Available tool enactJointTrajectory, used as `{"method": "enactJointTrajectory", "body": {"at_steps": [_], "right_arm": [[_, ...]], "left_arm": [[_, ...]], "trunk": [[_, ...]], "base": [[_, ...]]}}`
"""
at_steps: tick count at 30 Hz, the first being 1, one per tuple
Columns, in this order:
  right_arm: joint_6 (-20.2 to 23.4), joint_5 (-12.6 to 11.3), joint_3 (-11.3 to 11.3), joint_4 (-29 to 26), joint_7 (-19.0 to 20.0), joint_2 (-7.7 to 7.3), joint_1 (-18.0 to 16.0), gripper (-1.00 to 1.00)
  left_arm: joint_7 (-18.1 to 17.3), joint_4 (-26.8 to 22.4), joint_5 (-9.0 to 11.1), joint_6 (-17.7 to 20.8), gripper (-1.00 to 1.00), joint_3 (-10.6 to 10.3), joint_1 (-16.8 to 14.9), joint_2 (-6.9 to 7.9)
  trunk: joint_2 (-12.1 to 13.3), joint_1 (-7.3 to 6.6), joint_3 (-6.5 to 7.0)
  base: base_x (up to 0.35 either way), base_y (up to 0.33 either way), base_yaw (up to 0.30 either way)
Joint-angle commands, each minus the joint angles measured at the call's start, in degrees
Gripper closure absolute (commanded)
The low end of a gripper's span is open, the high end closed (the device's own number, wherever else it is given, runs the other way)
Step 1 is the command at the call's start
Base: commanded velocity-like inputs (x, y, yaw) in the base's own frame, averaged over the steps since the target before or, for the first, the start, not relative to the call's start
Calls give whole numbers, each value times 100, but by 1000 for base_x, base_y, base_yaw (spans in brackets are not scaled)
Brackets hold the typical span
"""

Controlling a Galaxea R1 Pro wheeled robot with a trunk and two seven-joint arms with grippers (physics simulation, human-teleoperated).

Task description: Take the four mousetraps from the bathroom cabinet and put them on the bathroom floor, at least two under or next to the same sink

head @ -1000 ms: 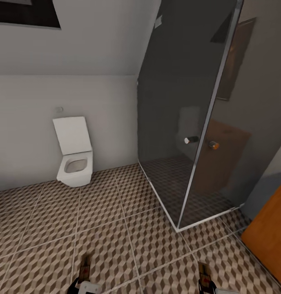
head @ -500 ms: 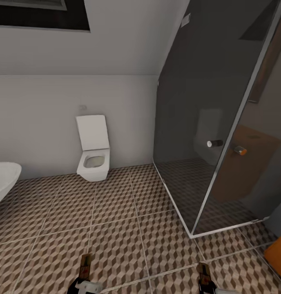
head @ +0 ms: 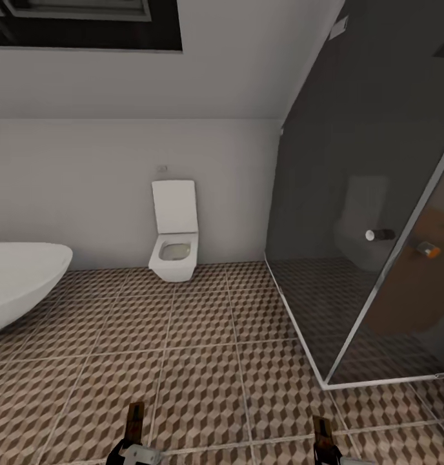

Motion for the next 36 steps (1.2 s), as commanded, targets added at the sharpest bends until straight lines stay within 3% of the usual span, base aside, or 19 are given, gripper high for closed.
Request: {"method": "enactJointTrajectory", "body": {"at_steps": [1,36], "right_arm": [[-16,62,-25,3,-30,4,-3,100],[-72,70,-8,-12,-24,8,-4,100]], "left_arm": [[68,19,-52,-6,100,-32,-5,-7],[68,19,-52,-7,100,-33,-8,-7]], "trunk": [[-3,0,-5],[-3,0,-5]], "base": [[0,0,255],[0,0,227]]}}
